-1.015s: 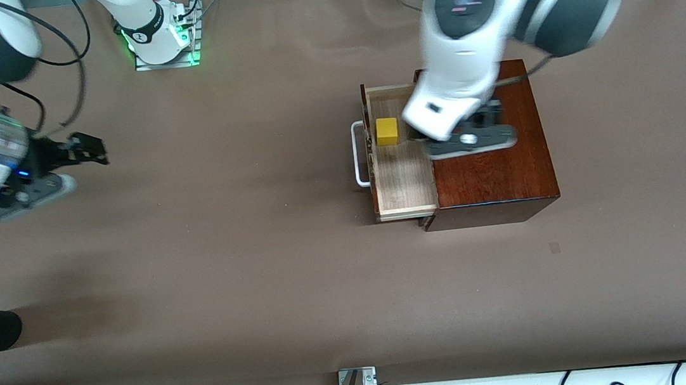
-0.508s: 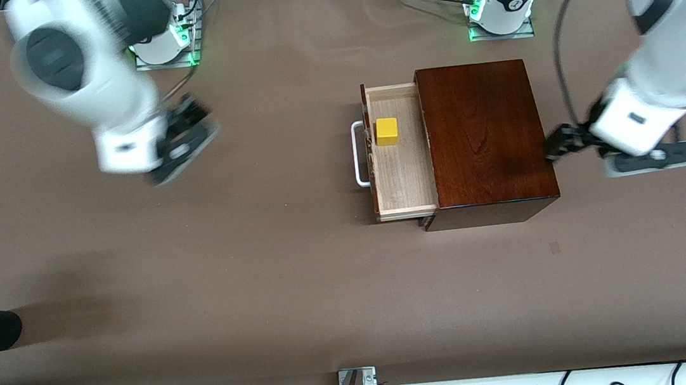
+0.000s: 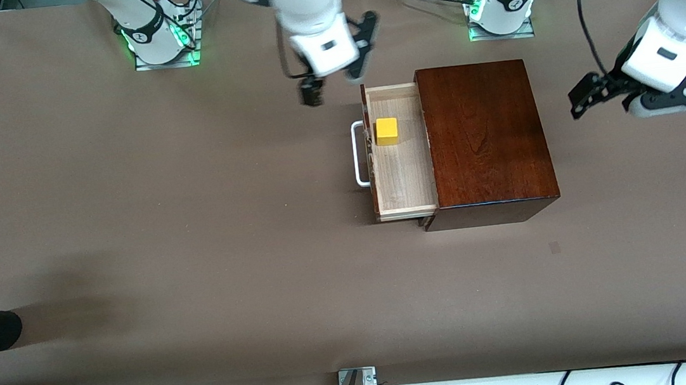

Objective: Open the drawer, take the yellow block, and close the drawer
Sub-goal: 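Lower the open right gripper over the yellow block in the drawer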

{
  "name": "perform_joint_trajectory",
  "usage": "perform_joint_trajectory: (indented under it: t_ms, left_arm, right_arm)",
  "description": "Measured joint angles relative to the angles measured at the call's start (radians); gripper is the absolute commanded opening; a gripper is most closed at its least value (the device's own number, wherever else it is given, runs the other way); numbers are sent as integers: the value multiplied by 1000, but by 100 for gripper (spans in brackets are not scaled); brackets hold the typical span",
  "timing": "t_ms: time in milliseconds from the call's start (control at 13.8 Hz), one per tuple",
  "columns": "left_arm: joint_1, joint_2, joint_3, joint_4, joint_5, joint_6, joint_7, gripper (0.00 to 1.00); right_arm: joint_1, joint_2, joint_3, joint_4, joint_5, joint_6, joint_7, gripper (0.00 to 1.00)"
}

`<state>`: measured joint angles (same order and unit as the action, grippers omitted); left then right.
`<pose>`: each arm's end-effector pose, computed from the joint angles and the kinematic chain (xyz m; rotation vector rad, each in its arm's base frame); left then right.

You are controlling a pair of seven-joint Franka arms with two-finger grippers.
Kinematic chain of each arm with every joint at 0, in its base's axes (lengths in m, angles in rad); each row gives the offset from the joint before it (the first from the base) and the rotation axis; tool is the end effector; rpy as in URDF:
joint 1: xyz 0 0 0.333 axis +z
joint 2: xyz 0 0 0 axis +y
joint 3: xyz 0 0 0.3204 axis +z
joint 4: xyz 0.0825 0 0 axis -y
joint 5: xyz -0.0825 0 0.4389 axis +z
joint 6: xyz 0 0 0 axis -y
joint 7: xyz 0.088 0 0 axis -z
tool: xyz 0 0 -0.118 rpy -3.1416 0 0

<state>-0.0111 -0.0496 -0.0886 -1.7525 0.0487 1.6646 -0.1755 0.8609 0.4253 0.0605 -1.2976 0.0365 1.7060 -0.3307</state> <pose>0.5934 -0.0550 0.5598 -3.0818 -0.1087 0.0477 0.4504 0.5866 0.4870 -2.5112 -1.7960 0.0513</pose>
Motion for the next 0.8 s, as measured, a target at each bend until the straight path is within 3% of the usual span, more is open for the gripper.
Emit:
perform_joint_trajectory:
  t_ms: [363,798]
  left_arm:
    - [12,-3,3,-1,0,-8,11,100]
    - [11,-3,-7,-1,0,-8,12,100]
  right_arm:
    - [105,181,-5,123,-65,63,-5,100]
    - [128,328,-9,198,-125,118,-103,100]
